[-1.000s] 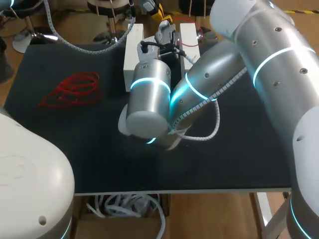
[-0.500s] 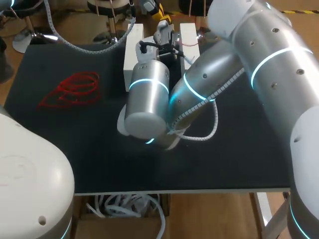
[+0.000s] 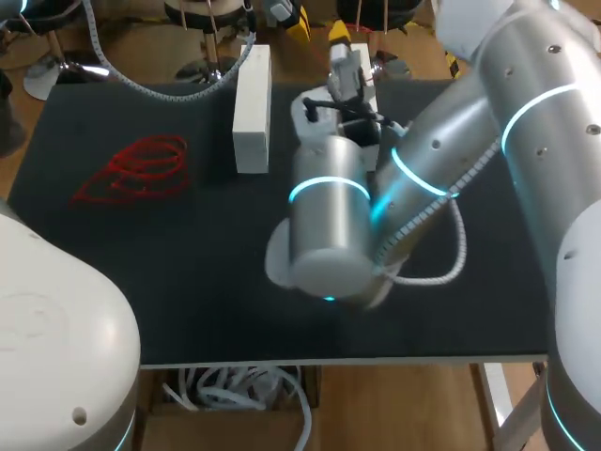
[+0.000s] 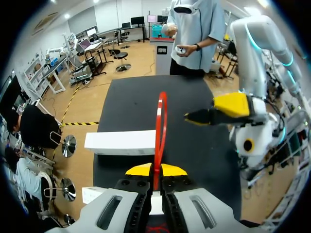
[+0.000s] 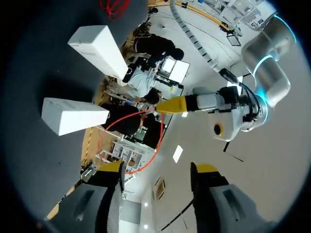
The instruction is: Grab the tape and strap the tape.
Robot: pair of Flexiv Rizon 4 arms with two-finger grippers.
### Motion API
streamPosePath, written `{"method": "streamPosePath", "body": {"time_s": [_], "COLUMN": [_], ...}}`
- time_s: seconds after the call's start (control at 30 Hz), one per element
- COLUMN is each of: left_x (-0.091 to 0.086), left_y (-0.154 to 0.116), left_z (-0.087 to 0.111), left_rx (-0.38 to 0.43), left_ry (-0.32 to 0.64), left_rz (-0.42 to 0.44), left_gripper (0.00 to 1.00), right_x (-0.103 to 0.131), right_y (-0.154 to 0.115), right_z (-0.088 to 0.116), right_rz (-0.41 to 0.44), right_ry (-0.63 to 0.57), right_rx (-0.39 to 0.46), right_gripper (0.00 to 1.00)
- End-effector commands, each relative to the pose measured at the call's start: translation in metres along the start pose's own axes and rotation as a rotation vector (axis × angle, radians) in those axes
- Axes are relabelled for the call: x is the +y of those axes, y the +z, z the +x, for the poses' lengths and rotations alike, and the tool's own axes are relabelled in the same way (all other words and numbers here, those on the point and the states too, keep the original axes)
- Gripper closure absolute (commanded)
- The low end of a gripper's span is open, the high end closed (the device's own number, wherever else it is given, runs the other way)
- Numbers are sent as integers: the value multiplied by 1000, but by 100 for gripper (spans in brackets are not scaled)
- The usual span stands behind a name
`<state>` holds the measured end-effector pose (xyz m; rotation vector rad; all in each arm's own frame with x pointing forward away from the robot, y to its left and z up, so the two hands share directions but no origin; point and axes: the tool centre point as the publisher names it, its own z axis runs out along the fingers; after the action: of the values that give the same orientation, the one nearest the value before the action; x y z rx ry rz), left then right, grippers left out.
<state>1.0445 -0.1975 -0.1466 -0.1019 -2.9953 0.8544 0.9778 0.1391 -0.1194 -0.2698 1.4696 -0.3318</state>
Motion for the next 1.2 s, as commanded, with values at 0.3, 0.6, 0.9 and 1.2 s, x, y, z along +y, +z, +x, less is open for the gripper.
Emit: {"method": "streamPosePath", "body": {"time_s": [0.3,0.6,0.9,1.2], "left_x": [120,247,297,297], "left_y": [-41,-68,-73,-73], "left_z": [41,61,46,46], "left_rx": [-18,24,41,41], "left_ry": [30,2,89,89], "left_rz": [-119,-192,-248,-248], "left_gripper": [100,100,54,0], "right_x": [-22,-22,-22,-22], "right_y": [-5,-5,-5,-5], "right_z": [-2,-2,-2,-2], "right_rz": [-109,-109,-109,-109], "right_ry": [3,3,3,3], "right_rx": [0,0,0,0], "right_gripper": [0,0,0,0]}}
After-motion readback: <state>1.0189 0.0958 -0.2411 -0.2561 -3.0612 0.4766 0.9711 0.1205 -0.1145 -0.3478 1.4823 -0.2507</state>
